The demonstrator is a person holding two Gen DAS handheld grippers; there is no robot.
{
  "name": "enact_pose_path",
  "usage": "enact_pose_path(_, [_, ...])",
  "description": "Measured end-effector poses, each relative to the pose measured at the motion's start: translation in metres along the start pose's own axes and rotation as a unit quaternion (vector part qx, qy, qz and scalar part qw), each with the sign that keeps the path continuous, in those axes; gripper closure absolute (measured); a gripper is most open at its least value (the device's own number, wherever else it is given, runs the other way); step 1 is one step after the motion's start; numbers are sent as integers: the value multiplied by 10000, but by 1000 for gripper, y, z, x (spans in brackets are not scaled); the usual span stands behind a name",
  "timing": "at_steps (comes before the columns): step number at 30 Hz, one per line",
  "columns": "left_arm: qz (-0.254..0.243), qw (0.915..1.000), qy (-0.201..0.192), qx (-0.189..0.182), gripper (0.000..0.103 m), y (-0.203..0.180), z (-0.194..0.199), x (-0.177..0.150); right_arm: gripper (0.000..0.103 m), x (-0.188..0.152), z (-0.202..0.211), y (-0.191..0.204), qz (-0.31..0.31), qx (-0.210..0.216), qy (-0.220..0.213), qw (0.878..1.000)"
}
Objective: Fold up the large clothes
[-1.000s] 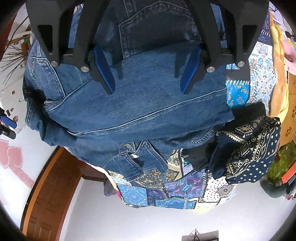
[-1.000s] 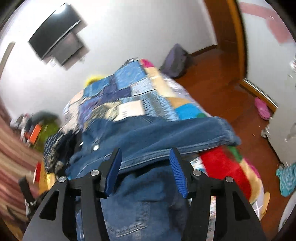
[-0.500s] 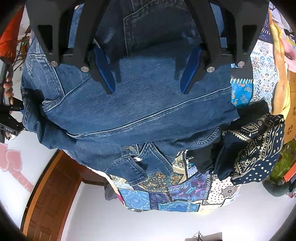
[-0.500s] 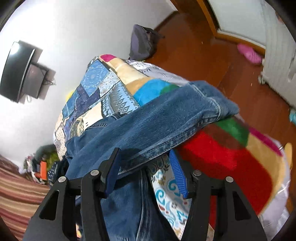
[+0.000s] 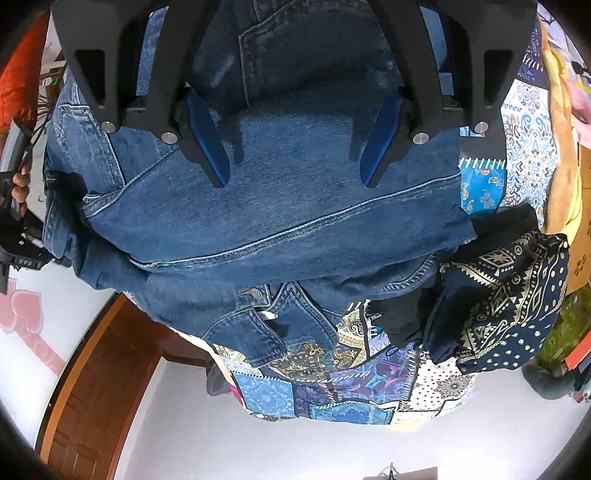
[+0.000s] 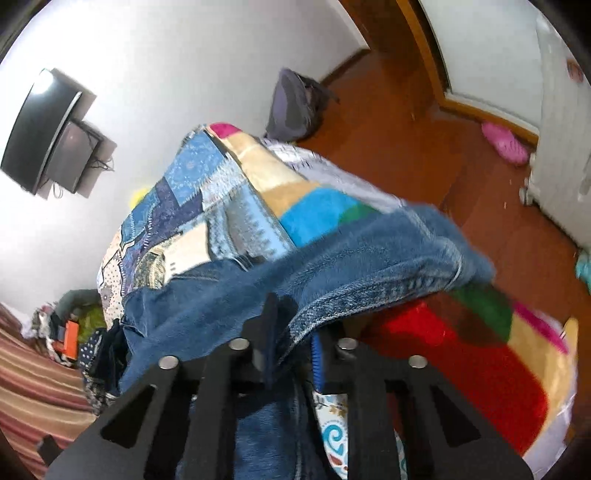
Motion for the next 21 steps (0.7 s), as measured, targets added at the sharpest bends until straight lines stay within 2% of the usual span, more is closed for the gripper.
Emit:
enact_pose_path(6, [100,9998,-138,-39,31,8,10,0,93,14,38,54,616,561,-347,9959])
enact_pose_path(10, [204,9994,-285,-67,31,18,21,0,93,10,59,108,1221,1038,-456,9860])
enact_pose_path(17, [407,9976,-558,-47,31,43,48,-3,94,-39,79,204,2465,1834,-257,9513])
enact_pose_path(21, [546,9960,-701,45,31,63,64,-8,94,-87,65,242,3136,2050,210,9269])
Point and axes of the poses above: each gripper's, at about its wrist camera, not at the fingertips, and z roughly against the way its jaws point, y to its left, x to its top, the point moved 1 cm from there along -z, roughly the way its jaws point, and after that the axes turned 10 degrees about -y, right-handed, at the moved point
